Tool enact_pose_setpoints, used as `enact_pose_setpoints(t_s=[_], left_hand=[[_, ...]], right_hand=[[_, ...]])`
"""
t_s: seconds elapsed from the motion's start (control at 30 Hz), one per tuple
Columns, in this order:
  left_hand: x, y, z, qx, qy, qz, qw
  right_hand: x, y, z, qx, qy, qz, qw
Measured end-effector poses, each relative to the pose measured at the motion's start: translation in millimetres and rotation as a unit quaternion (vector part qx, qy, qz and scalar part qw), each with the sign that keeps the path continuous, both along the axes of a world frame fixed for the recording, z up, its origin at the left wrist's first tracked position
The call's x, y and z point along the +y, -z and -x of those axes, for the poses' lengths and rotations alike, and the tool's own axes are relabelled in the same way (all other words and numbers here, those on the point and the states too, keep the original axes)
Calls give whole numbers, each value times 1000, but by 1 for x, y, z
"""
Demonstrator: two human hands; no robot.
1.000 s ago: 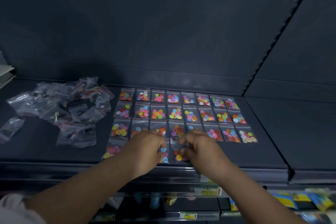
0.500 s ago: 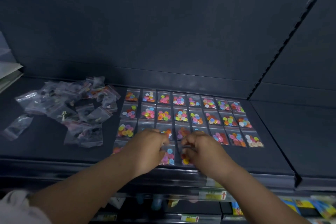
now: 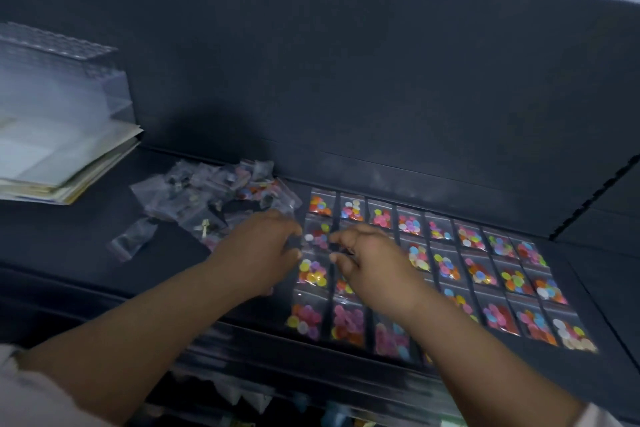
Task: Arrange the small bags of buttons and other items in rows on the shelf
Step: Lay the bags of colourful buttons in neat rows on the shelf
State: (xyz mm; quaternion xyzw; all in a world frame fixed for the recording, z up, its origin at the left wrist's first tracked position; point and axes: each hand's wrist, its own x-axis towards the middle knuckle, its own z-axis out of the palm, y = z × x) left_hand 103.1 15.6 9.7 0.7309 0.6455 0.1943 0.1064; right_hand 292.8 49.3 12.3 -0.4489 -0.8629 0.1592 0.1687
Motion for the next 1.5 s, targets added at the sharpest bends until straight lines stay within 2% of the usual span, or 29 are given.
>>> enact_pose_setpoints(t_s=[0.23,0.43,0.63,0.73,0.83,0.97,1.03,1.13,1.3,1.4,1.5], left_hand=[[15,0,74,26,-46,6,999],[40,6,117,46,-48,1,998],[74,16,128,107,35,-15,994],[88,23,126,127,83,-14,988],[101,31,132,153,80,15,985],[111,38,157,188,45,34,980],[112,38,170,194,12,32,980],[115,35,174,184,-12,-2,983],[125,32,158,121,11,-71,990],[133,33,147,130,10,-34,991],[142,38,142,145,-18,2,989]], right_hand=[[36,7,77,-47,-37,-7,998],[71,23,127,-101,-9,23,995],[86,36,152,-158,30,91,983],[81,41,158,-147,20,94,984],[72,44,162,-136,-20,86,987],[69,44,165,-44,-68,111,991],[76,40,165,15,-22,111,993],[99,31,160,42,104,68,991],[136,32,157,-48,225,92,969],[145,36,164,-95,252,127,955],[152,39,170,-100,263,168,945]])
